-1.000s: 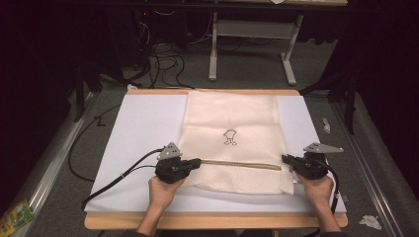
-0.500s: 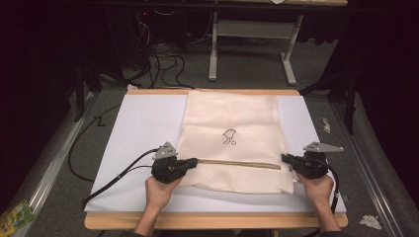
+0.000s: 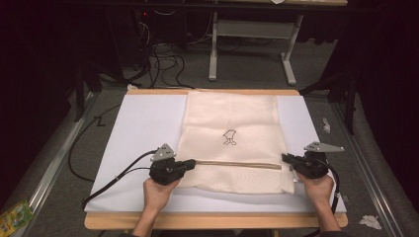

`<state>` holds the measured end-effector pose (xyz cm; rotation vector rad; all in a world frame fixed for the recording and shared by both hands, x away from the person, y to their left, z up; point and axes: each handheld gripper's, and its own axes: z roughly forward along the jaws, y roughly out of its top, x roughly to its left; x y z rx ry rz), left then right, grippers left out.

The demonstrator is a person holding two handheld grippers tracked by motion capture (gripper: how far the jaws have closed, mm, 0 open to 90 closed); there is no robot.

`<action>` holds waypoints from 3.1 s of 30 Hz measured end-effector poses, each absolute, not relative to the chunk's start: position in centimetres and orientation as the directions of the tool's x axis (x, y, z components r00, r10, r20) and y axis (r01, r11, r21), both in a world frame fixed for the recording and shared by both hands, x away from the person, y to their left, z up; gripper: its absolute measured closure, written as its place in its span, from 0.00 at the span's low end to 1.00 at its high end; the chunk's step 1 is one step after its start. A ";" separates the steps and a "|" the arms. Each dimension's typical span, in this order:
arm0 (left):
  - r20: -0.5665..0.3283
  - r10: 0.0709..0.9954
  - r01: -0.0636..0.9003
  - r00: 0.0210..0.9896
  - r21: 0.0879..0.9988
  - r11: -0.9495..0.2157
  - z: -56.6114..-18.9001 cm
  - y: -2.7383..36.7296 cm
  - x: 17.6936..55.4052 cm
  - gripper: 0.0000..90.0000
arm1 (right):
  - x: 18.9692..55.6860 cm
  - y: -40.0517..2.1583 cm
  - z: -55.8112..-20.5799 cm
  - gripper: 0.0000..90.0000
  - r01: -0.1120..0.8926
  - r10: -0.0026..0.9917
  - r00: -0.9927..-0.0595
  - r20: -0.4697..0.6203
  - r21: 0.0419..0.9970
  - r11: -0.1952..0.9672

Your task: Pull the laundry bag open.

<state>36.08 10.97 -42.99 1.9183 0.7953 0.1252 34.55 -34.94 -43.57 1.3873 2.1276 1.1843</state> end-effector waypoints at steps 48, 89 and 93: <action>-0.261 0.642 0.497 0.721 0.840 -0.217 -43.2 14.6 35.8 0.97 | 34.7 -34.9 -43.7 0.97 0.584 0.875 -0.458 0.156 0.795 0.164; -0.253 0.696 0.504 0.672 0.845 -0.179 -42.8 17.5 35.9 0.97 | 34.9 -34.6 -42.7 0.98 0.561 0.880 -0.461 0.115 0.806 0.189; -0.256 0.695 0.504 0.672 0.845 -0.176 -42.7 17.6 36.1 0.97 | 34.9 -34.6 -42.6 0.98 0.558 0.880 -0.462 0.110 0.807 0.192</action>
